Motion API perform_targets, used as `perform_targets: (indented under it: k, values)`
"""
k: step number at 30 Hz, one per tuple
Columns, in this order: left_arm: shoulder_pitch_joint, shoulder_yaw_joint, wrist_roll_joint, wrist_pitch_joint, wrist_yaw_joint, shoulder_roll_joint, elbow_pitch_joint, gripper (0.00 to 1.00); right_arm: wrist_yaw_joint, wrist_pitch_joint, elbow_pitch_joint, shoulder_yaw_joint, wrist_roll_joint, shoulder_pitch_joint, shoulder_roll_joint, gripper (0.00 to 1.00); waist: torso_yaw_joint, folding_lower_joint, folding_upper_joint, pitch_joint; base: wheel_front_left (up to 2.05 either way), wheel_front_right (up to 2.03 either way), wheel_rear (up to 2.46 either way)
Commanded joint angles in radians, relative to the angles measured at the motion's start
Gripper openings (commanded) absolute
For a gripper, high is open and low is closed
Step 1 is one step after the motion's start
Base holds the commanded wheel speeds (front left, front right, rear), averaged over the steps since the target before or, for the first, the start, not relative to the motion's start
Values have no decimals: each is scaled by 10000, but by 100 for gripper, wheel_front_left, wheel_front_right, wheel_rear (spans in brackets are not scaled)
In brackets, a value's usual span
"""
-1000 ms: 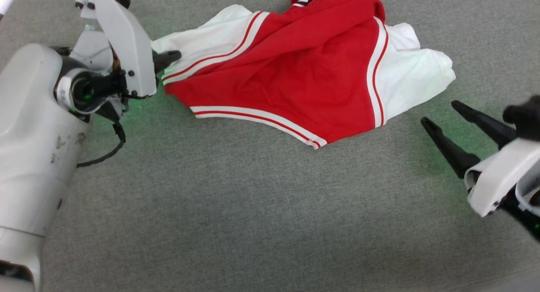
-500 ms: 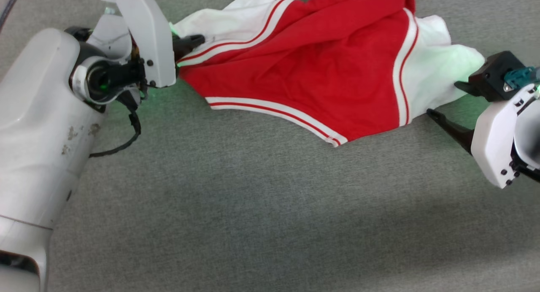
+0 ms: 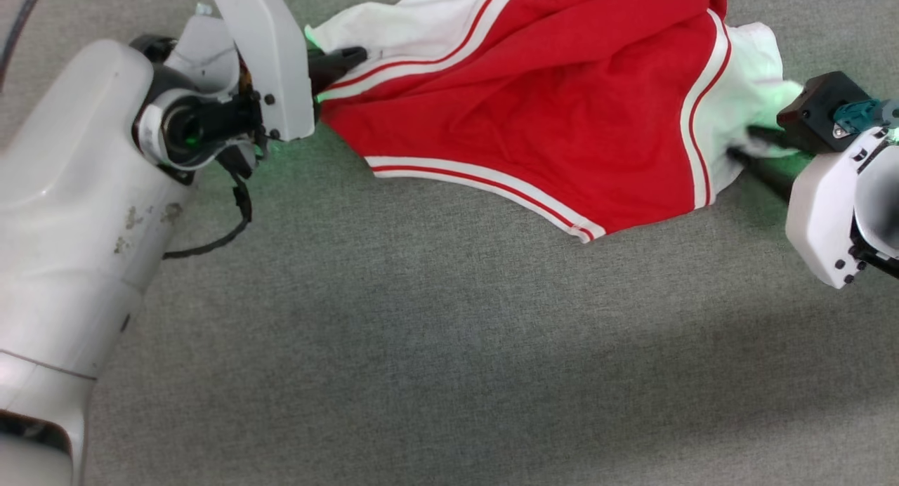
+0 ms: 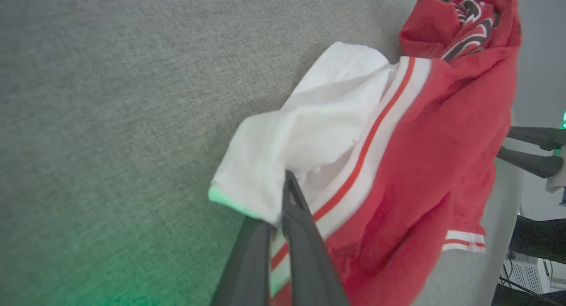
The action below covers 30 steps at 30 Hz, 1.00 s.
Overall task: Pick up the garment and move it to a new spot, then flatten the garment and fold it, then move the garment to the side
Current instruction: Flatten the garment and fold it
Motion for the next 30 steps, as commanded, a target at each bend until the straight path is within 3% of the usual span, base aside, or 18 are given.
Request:
perform_targets:
  k: [1,9,18,20,24,30]
  values:
    - [81,-58,-39,-45,8,-39,-3,0,-43,9,285,175,44,112,61,0,36,0,0,-104,0,0,0]
    - [749,405,-1060,-1017,6,303,-665,0,-33,-1483,32,-33,882,219,-609,0,403,0,0,-1122,0,0,0]
    - [1868,1902,-3591,-1377,6,670,-2642,0,-32,-2649,-393,-1753,1987,447,-1550,0,1193,0,0,-1860,0,0,0]
    - [1936,2267,-4000,-1469,97,674,-2873,0,-32,-2941,-227,-2329,2291,502,-1440,0,1374,0,0,-1827,0,0,0]
    - [1651,2922,-4593,-1928,747,352,-2715,0,-32,-3201,471,-3235,2660,206,-874,0,1694,0,0,-1561,0,0,0]
    - [7,3187,-4285,-2902,1637,-494,-1013,0,-30,-2823,2201,-3977,2389,-1521,689,0,1930,0,0,-830,0,0,0]
